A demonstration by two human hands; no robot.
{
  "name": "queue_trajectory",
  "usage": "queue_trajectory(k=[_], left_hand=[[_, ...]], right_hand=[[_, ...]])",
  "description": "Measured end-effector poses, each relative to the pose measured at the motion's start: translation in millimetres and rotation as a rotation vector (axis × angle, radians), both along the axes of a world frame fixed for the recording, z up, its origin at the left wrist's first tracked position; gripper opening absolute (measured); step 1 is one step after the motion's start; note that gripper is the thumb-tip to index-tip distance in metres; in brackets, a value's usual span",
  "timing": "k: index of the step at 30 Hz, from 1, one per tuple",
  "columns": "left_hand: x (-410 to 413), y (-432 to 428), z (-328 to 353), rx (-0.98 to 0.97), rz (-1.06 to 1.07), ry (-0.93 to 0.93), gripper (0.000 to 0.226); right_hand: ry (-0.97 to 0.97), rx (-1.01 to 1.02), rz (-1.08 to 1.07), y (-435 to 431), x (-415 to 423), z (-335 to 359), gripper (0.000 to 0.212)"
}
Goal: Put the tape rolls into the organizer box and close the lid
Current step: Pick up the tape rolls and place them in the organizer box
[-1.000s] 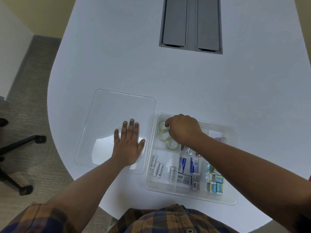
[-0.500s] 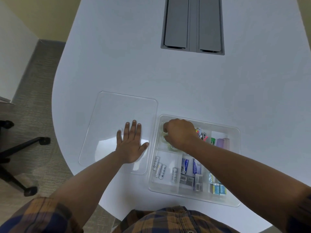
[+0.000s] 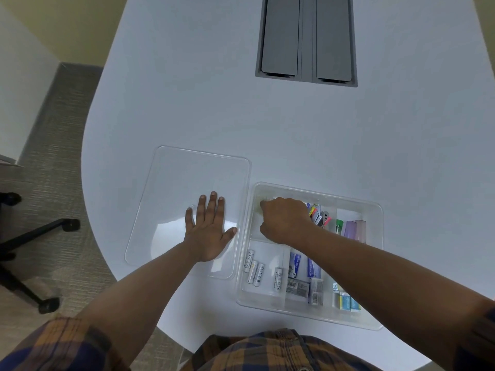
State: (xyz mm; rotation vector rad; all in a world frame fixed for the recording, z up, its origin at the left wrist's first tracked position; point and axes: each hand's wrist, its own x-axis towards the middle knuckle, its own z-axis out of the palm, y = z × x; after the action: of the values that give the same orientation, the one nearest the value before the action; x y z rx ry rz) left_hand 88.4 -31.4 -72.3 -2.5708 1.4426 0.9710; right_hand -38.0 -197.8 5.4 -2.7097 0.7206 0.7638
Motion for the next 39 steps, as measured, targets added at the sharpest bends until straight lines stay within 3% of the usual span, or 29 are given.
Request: queue_trajectory(k=[17,21,27,32,35,39], left_hand=[[-1.1,0.6,0.6,-0.008,0.000,-0.008,0.080],[-0.8,0.4,0.7,-0.009,-0.003,-0.004,0.080],[-0.9,-0.3,1.8,-0.006,-0.003,0.000,0.081],[-2.0,0.6,1.9,-0.014,0.003,-0.021,0.081],[-2.0,0.0,2.5,-0.021,0.000,-0.014,0.080],[-2.2,1.1,0.4,-0.029,0.002,-0.030,0.079]], right_hand=[[-0.017,0.081,-0.118,-9.4,-5.2,7.1,0.045],[-0.084,0.098,-0.215,-21.7,-13.0,18.5,0.038],[-0.018,-0.040,-0.053,-15.2,-21.5,18.3,0.032],[0.000,-0.152,0.056,-4.3,-19.0,11.9,0.008],[0.062,-0.196,0.106,1.7,-16.4,9.4,0.029],[0.037,-0.199,0.103,5.8,-16.3,3.8,0.023]])
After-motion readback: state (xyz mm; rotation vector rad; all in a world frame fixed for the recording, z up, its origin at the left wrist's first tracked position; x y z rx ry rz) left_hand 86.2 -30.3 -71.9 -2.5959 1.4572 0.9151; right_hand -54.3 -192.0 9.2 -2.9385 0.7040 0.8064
